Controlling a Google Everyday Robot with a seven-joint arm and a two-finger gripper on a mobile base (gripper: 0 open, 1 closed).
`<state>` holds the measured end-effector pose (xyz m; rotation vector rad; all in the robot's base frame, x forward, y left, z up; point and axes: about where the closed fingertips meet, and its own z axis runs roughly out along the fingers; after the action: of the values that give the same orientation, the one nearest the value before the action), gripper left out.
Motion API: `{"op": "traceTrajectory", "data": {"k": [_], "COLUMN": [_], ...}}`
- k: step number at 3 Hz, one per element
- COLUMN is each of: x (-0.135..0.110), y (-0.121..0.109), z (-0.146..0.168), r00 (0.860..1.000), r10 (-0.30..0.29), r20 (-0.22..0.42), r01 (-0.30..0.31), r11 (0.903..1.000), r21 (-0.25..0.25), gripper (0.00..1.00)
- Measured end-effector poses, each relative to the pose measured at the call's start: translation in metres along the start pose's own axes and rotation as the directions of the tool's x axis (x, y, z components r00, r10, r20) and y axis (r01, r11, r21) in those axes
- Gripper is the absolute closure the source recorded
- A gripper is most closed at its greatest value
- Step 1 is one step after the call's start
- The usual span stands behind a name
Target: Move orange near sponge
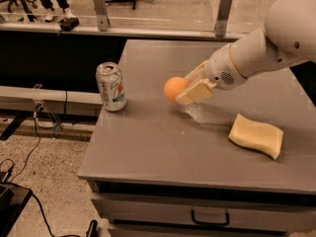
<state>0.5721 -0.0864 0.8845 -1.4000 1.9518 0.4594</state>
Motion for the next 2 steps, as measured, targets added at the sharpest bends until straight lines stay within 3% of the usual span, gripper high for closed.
{"op": "traceTrajectory", "data": {"k": [2], "x": [0.055], "y": [-0.028], "z": [-0.052], "r00": [0.995], "r10": [0.01], "r20": [-0.103], "r01": [-0.006], "r11": [0.9992], "r21": [0.038], "gripper": [1.0]}}
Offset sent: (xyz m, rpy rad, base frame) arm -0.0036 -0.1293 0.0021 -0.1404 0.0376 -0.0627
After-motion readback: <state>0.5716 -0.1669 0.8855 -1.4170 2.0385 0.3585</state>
